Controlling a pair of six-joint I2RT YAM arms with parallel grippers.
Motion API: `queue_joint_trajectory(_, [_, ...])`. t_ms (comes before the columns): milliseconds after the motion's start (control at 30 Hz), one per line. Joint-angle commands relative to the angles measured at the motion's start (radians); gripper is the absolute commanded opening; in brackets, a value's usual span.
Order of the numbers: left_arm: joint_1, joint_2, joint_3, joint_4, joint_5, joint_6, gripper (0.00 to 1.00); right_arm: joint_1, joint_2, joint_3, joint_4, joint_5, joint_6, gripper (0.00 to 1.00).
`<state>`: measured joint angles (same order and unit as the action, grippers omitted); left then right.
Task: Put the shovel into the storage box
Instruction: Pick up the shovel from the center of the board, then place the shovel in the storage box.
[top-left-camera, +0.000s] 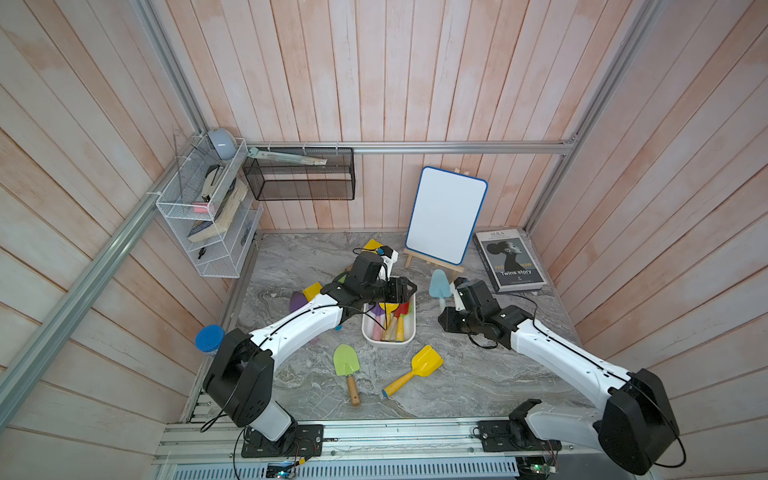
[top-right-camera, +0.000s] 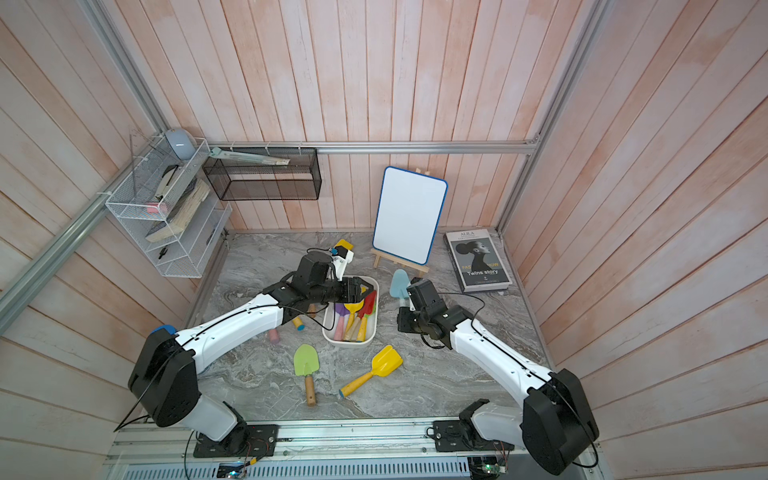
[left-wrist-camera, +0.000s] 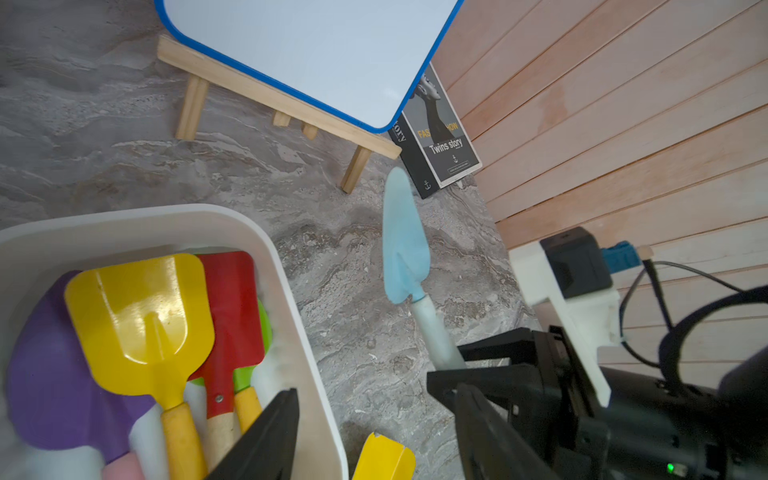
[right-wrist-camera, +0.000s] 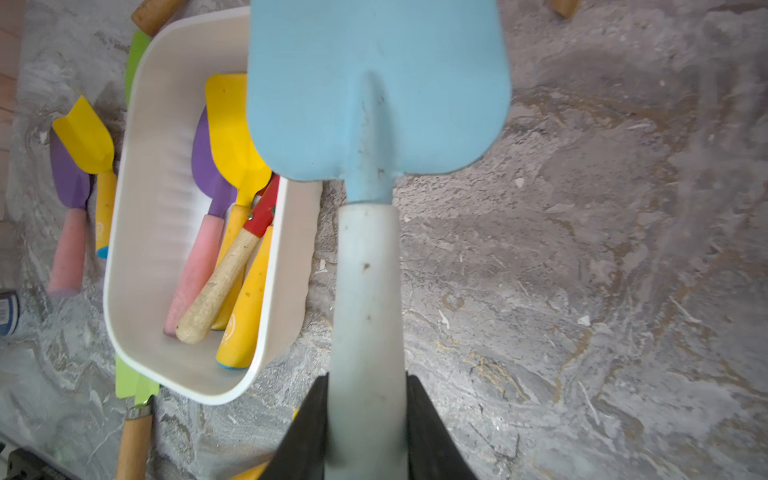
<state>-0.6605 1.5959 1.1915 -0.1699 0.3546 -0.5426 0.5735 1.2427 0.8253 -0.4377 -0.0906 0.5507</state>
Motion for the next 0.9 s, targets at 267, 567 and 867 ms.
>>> queue_joint_trajectory(267, [-0.034, 0.121, 0.096, 0.03, 0.012, -0.002, 0.55, 0.037, 0.002, 0.054, 0.048, -0.115, -0.063, 0.0])
queue_joint_trajectory(567, [-0.034, 0.117, 0.097, -0.009, -0.075, 0.028, 0.55, 0.037, -0.012, 0.06, 0.047, -0.128, -0.069, 0.0])
queue_joint_trajectory(867, [-0.034, 0.148, 0.099, 0.019, -0.065, 0.028, 0.41, 0.041, -0.029, 0.063, 0.047, -0.158, -0.078, 0.0])
